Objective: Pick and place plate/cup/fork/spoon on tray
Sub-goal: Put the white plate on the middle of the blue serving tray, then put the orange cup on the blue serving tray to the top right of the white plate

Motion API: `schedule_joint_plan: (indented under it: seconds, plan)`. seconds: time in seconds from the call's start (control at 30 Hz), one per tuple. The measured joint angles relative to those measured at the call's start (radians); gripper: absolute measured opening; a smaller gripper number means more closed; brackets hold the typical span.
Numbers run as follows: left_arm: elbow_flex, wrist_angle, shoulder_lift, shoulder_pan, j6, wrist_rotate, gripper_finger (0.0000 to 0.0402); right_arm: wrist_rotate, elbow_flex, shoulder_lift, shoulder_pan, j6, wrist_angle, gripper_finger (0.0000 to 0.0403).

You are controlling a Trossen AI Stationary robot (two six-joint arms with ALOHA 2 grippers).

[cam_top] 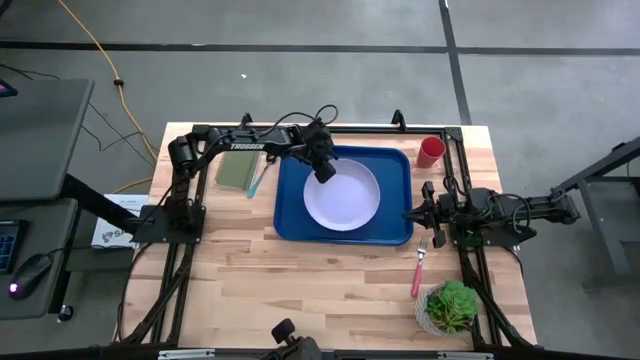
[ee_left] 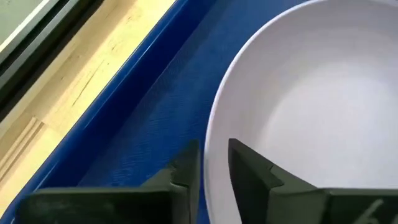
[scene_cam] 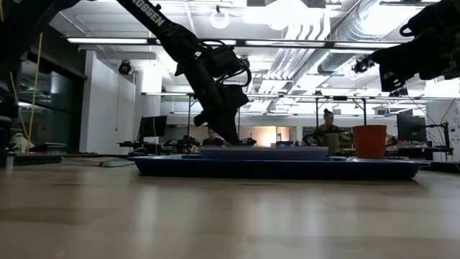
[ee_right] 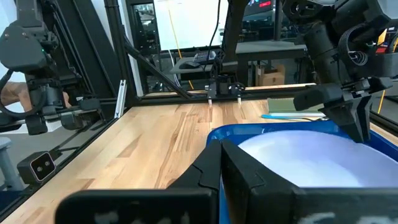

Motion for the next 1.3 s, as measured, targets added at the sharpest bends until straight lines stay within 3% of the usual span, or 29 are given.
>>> schedule_joint_plan:
  seconds: [0.23, 0.37, 0.5, 0.6, 0.73, 1.0, 1.17, 1.3]
  plan:
    - [0.015, -0.012, -0.045, 0.008, 0.034, -0.014, 0.0128, 0.000, 0.000, 0.000, 0.000, 0.000, 0.000, 0.0000]
    - [0.067, -0.033, -0.146, 0.027, 0.024, 0.012, 0.0155, 0.000, 0.000, 0.000, 0.000, 0.000, 0.000, 0.0000]
    - [0.033, 0.022, -0.288, 0.038, -0.021, 0.039, 0.0162, 0.000, 0.000, 0.000, 0.000, 0.000, 0.000, 0.0000]
    - [-0.085, 0.160, -0.410, 0.037, -0.037, 0.066, 0.0158, 0.000, 0.000, 0.000, 0.000, 0.000, 0.000, 0.0000]
    - [-0.338, 0.453, -0.580, 0.030, -0.066, 0.082, 0.0149, 0.000, 0.000, 0.000, 0.000, 0.000, 0.000, 0.0000]
    - [-0.798, 0.974, -0.844, -0.030, -0.079, 0.235, 0.0145, 0.000, 0.000, 0.000, 0.000, 0.000, 0.000, 0.0000]
    - [-0.936, 1.158, -0.942, -0.089, -0.078, 0.258, 0.0145, 0.000, 0.000, 0.000, 0.000, -0.101, 0.000, 0.0000]
    - [-0.960, 1.173, -0.981, -0.134, -0.078, 0.260, 0.0145, 0.000, 0.000, 0.000, 0.000, -0.180, 0.000, 0.0000]
